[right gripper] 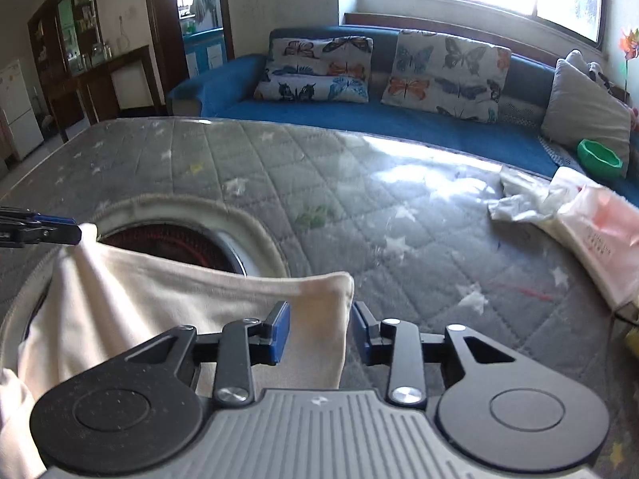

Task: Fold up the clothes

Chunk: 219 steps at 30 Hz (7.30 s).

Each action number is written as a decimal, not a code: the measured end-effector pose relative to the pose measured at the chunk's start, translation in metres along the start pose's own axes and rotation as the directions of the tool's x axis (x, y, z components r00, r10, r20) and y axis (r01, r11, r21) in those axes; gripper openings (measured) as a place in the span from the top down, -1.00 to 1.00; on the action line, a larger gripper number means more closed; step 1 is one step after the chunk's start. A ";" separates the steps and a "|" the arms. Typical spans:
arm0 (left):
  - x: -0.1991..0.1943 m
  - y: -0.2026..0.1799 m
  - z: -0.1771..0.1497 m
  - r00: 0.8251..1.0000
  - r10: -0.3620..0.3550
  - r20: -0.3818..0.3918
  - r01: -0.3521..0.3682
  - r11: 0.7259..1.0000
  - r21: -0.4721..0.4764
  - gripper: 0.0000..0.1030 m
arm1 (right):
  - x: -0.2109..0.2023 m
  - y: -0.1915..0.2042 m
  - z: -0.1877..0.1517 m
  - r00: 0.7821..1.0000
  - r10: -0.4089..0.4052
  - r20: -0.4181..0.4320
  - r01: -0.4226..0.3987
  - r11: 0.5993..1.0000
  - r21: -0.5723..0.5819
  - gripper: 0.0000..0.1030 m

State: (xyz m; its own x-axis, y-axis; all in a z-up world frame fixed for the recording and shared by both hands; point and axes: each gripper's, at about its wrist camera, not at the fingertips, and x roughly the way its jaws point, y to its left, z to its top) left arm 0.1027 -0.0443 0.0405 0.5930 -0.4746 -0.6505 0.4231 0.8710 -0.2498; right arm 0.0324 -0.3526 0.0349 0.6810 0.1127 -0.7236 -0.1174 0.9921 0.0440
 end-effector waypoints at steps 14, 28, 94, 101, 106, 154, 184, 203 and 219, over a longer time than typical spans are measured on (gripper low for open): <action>0.014 -0.004 -0.005 0.999 0.038 -0.020 -0.038 0.999 -0.006 0.83 | 0.018 0.011 0.003 1.000 -0.026 0.012 0.026 0.998 -0.060 0.89; 0.017 0.016 0.007 0.982 0.188 0.010 -0.189 0.982 0.020 0.50 | 0.036 0.022 0.027 0.995 -0.041 0.094 0.043 0.999 -0.021 0.72; -0.087 -0.108 -0.127 0.983 -0.169 -0.066 0.170 0.985 0.016 0.26 | -0.095 0.106 -0.146 0.987 -0.004 0.163 0.017 0.997 -0.082 -1.00; -0.089 -0.107 -0.129 0.986 -0.163 -0.039 0.163 0.987 0.005 0.80 | -0.091 0.096 -0.146 0.989 0.044 0.138 -0.041 0.999 -0.028 -1.00; -0.105 -0.109 -0.121 0.988 -0.152 0.016 0.152 0.988 0.019 0.81 | -0.093 0.095 -0.145 0.987 0.073 0.145 -0.073 0.997 -0.007 -1.00; -0.186 0.118 -0.111 0.832 0.554 0.020 -0.543 0.822 -0.171 0.51 | -0.060 0.187 -0.124 0.969 0.237 0.069 -0.222 0.958 -0.179 -1.00; -0.182 0.025 -0.115 0.957 0.268 0.108 -0.262 0.963 -0.062 -0.43 | -0.070 0.167 -0.084 0.981 0.146 0.128 -0.125 0.980 -0.155 -0.75; -0.111 -0.079 -0.142 0.997 -0.064 -0.042 0.068 0.992 0.110 -0.16 | -0.076 0.163 -0.079 0.972 0.206 0.110 -0.178 0.958 -0.223 0.36; -0.113 -0.085 -0.152 0.998 -0.062 -0.004 0.062 0.984 0.169 -0.33 | -0.042 0.174 -0.076 0.980 0.190 0.054 -0.176 0.964 -0.198 0.86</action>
State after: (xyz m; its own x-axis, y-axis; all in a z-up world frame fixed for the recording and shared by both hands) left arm -0.1045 -0.0455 0.0265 0.5632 -0.5271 -0.6364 0.5687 0.8060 -0.1642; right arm -0.0717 -0.1887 0.0204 0.6842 0.3019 -0.6638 -0.3765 0.9258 0.0330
